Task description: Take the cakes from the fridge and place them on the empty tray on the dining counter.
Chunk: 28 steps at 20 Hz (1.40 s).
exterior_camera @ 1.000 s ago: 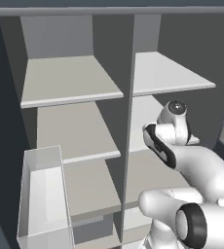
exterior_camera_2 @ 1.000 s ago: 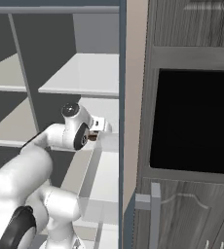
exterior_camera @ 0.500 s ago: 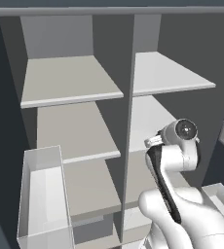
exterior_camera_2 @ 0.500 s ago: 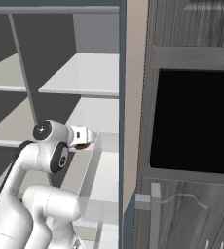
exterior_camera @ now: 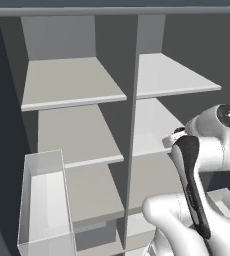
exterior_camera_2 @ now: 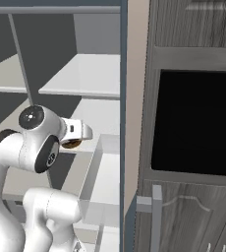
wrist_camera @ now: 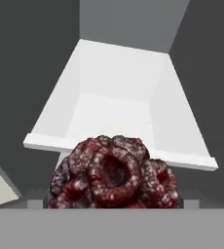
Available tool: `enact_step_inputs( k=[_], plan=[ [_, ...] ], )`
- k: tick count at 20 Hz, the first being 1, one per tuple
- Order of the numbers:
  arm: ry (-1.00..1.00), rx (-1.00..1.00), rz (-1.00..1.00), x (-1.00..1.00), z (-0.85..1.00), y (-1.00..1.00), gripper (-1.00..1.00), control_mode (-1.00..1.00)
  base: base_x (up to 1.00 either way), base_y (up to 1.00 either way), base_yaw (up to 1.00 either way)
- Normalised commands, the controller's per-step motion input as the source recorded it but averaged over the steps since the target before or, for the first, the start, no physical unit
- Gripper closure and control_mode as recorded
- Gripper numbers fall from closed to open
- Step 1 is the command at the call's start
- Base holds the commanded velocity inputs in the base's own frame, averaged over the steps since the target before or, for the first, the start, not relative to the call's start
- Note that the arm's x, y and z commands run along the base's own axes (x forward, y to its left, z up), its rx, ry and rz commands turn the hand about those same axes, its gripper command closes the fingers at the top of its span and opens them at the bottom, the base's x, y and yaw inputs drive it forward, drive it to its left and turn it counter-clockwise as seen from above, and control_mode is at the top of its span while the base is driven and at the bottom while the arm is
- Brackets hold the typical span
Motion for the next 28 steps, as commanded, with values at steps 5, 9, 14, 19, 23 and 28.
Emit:
enact_step_inputs(
  k=[5,9,14,19,23,28],
  plan=[
    [-0.18,0.0,0.15,-0.97,0.06,0.31,1.0,-1.0,0.0,0.0,0.0],
    [-0.11,0.0,0.05,-0.9,0.09,0.7,1.0,-1.0,0.0,0.0,0.0],
    [-0.19,0.0,0.05,-0.88,0.06,0.44,1.0,-1.0,0.0,0.0,0.0],
    [-0.23,0.0,0.0,-0.92,0.0,0.05,1.0,-1.0,0.0,0.0,0.0],
    [-0.25,0.0,0.0,-0.87,0.0,-0.14,1.0,-1.0,0.0,0.0,0.0],
    [-0.13,0.0,0.0,-0.34,0.0,-0.22,1.0,-1.0,0.0,0.0,0.0]
  ],
)
